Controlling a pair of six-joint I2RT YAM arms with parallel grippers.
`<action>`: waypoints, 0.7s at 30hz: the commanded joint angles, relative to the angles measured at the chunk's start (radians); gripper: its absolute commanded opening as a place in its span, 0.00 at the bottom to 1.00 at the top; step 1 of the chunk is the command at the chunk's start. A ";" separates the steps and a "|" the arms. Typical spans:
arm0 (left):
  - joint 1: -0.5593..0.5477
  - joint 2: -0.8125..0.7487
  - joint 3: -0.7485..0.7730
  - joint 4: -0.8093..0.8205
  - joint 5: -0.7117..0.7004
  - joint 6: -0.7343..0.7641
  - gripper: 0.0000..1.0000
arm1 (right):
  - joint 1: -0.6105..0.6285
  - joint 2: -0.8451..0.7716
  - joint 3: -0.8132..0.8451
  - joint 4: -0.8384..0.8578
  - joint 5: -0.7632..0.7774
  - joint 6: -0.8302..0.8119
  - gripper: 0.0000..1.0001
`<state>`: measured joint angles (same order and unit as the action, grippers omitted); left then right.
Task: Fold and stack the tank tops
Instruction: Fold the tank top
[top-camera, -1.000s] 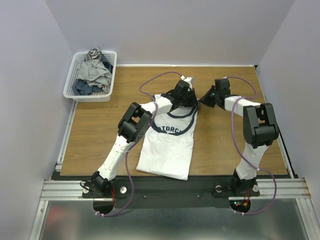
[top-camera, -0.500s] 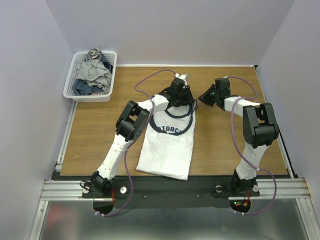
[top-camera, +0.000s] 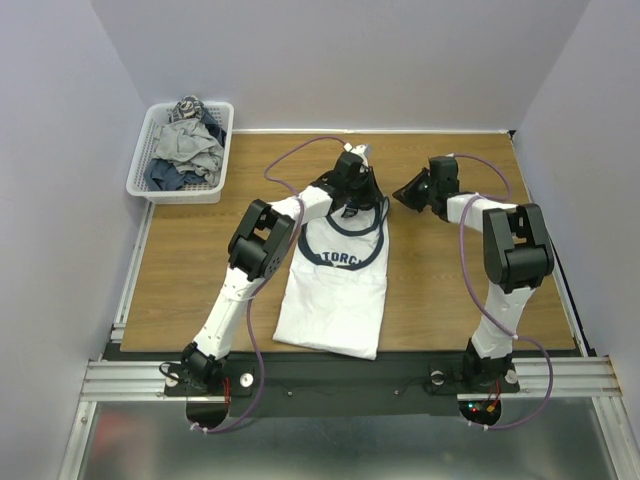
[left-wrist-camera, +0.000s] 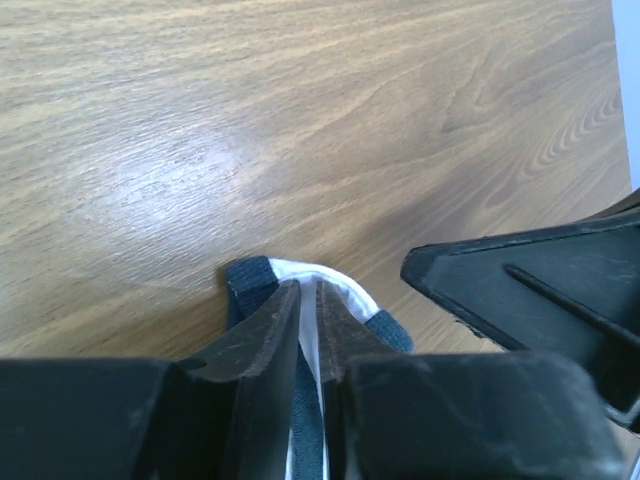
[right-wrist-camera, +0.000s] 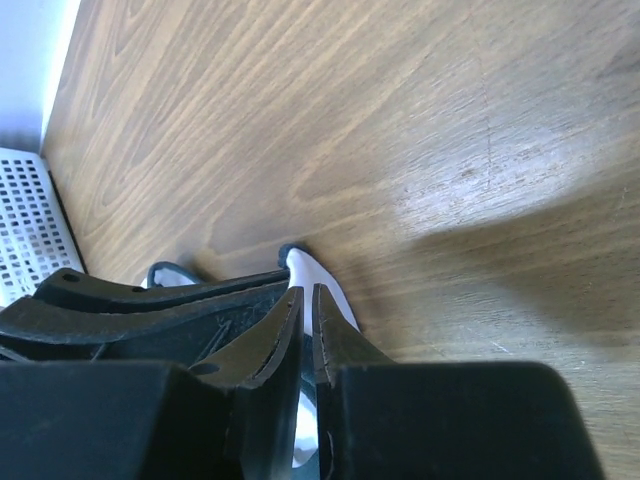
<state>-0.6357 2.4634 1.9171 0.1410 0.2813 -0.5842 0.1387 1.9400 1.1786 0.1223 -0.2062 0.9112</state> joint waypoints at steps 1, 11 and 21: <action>-0.002 -0.116 -0.015 0.049 -0.004 0.004 0.22 | 0.006 0.011 -0.013 0.063 -0.013 0.011 0.13; -0.001 -0.202 -0.105 0.069 -0.067 0.004 0.18 | 0.024 -0.027 -0.054 0.079 -0.006 0.009 0.12; -0.009 -0.083 -0.007 -0.023 -0.031 0.018 0.02 | 0.055 -0.032 -0.062 0.094 -0.001 0.028 0.10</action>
<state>-0.6357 2.3466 1.8355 0.1444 0.2302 -0.5838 0.1772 1.9453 1.1133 0.1574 -0.2142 0.9245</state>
